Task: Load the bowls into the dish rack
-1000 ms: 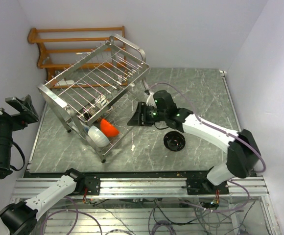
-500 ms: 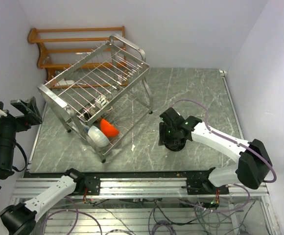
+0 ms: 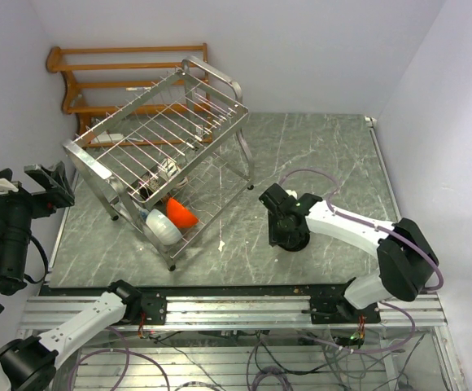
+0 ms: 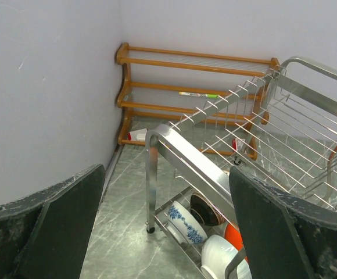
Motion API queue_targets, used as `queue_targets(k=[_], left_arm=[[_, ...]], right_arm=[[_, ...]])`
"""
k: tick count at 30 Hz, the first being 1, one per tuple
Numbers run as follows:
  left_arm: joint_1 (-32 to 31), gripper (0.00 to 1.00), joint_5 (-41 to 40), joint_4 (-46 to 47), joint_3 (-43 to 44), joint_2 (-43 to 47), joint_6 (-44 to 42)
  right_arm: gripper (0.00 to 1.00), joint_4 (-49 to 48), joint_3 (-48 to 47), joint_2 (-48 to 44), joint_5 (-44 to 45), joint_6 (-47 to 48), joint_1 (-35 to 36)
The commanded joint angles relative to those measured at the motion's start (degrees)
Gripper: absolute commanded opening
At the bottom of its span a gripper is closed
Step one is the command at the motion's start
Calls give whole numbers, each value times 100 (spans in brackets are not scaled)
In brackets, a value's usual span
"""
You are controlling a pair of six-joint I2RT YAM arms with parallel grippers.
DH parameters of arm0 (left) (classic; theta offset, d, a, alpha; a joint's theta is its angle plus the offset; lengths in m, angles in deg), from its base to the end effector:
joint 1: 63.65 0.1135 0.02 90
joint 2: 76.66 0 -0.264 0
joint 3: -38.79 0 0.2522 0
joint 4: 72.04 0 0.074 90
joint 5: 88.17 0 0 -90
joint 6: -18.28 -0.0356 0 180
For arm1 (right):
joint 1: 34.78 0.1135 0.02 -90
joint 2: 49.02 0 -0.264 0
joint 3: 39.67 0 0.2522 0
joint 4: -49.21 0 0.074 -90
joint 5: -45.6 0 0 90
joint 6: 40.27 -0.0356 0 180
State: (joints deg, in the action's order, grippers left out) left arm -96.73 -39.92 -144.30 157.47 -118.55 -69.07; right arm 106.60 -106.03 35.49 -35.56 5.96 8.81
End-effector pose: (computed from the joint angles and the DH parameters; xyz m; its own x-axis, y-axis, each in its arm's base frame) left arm -0.0027 0.0300 0.5432 0.0730 -0.0887 -0.9934 -0.1458 0.9844 -0.0986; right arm 0.1933 0.1764 0.1920 -0.9585 0.0313 -0.2833 0.0133 0.9978 0.0653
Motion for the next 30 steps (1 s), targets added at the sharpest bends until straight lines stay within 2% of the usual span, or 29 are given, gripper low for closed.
queue_targets(k=[1,5,6,7,12,17,24,28,30], left_arm=[[-49,99,-156,136,15,40,85],[-56,99,-141,199,-93,74,124],[-56,99,-119,212,-116,82,144],[-56,99,-102,234,-139,84,159],[-58,99,-62,277,-166,76,174],[-58,99,-101,237,-74,82,161],[-53,99,-109,187,50,52,174],[-56,99,-160,172,124,45,148],[-54,99,-197,149,171,34,139]], right_arm=[[32,67,48,-80,543,77,48],[17,119,73,-96,605,114,91],[11,125,89,-81,597,117,106],[0,128,98,-86,577,129,143],[0,183,-13,-317,612,49,341],[0,96,-710,-561,318,310,576],[0,-694,-1600,-324,-1136,859,726],[0,-935,-2074,206,-2057,1446,723],[0,-922,-2349,443,-2228,1670,710]])
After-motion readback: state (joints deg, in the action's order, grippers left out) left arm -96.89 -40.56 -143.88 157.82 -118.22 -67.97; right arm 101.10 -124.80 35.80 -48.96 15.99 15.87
